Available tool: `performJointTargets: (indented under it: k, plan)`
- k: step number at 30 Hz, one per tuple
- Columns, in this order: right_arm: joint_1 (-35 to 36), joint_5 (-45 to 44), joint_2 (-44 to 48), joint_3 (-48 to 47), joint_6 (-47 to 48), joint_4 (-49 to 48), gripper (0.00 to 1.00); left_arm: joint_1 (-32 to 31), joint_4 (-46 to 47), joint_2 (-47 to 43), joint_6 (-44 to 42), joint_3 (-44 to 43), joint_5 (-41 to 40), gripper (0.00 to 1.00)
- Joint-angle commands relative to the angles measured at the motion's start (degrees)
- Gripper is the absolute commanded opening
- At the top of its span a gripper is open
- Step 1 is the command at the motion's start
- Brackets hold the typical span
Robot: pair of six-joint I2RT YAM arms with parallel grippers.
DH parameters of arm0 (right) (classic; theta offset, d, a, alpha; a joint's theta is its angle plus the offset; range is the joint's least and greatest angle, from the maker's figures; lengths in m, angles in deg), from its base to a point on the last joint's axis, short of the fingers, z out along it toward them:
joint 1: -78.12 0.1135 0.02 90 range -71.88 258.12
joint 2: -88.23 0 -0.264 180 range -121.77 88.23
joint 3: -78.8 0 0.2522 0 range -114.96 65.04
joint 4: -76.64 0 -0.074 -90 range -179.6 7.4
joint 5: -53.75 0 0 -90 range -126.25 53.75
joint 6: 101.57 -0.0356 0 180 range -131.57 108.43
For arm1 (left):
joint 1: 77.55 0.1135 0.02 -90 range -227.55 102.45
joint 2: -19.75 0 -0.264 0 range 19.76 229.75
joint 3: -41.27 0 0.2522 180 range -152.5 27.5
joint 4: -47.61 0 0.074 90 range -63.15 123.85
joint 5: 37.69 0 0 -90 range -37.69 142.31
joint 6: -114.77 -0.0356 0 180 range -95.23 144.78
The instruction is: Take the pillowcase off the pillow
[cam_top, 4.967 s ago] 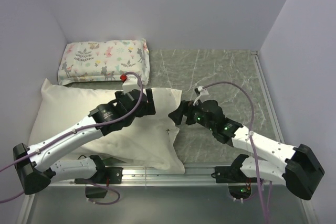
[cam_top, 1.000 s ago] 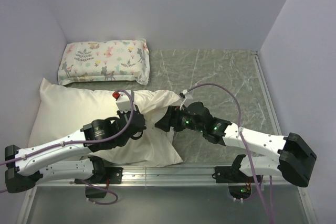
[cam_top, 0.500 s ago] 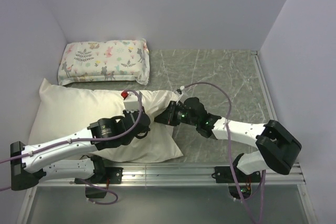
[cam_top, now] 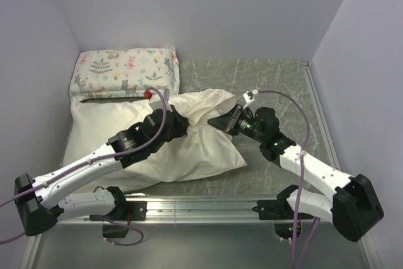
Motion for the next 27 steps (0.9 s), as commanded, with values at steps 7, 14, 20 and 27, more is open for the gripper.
performJointTargets:
  k: [7,14,20,27]
  plan:
    - [-4.32,-19.8,10.24,10.51,0.08,-1.95,0.0,11.47,-3.34,8.78,-15.57,-10.09,3.99,0.0]
    - [8.51,-26.74,2.45,13.88,-1.5,-13.21,0.0,10.25,-3.6,11.6,-20.5,-12.64,11.3,0.34]
    - [8.88,-28.85,-1.53,9.92,-0.45,-11.37,0.0,2.61,-9.73,9.4,-20.85,-17.2,6.66,0.89]
    - [8.88,-28.5,-2.59,4.03,1.22,-5.75,0.0,-12.93,-17.3,12.21,-13.23,-18.8,-1.42,0.93]
